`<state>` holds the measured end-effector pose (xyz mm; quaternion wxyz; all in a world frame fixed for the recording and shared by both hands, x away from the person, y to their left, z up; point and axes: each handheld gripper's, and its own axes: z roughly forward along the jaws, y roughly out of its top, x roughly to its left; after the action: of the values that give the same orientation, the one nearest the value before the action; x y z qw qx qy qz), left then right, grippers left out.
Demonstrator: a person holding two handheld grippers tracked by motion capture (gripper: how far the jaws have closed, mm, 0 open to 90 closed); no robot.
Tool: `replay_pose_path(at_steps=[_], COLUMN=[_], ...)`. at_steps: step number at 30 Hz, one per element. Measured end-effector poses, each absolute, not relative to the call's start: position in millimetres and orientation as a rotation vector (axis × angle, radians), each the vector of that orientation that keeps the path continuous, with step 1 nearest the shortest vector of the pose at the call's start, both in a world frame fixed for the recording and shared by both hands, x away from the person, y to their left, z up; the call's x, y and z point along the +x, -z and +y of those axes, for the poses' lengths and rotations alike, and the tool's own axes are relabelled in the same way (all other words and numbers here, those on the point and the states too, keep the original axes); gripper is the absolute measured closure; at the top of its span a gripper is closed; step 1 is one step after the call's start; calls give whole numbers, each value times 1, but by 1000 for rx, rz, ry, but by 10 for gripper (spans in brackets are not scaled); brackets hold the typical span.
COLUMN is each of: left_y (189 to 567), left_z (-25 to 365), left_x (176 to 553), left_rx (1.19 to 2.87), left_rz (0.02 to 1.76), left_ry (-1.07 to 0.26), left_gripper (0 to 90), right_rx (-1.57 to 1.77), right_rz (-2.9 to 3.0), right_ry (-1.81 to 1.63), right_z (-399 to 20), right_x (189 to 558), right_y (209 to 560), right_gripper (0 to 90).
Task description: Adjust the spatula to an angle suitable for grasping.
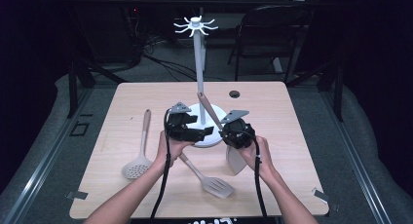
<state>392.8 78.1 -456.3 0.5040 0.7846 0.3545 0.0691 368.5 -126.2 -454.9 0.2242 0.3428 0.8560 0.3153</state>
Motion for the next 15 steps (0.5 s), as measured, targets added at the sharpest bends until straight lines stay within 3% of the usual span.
replay_pose_path(at_steps=[15], left_y=[456], left_z=[60], left_x=[390], left_rx=[1809], left_rz=[806], left_ry=[-161], left_gripper=[602], right_rx=[957], right_rz=[2333], right_ry=[-942], right_z=[-120], right_x=[363], right_y=[452], right_gripper=[786])
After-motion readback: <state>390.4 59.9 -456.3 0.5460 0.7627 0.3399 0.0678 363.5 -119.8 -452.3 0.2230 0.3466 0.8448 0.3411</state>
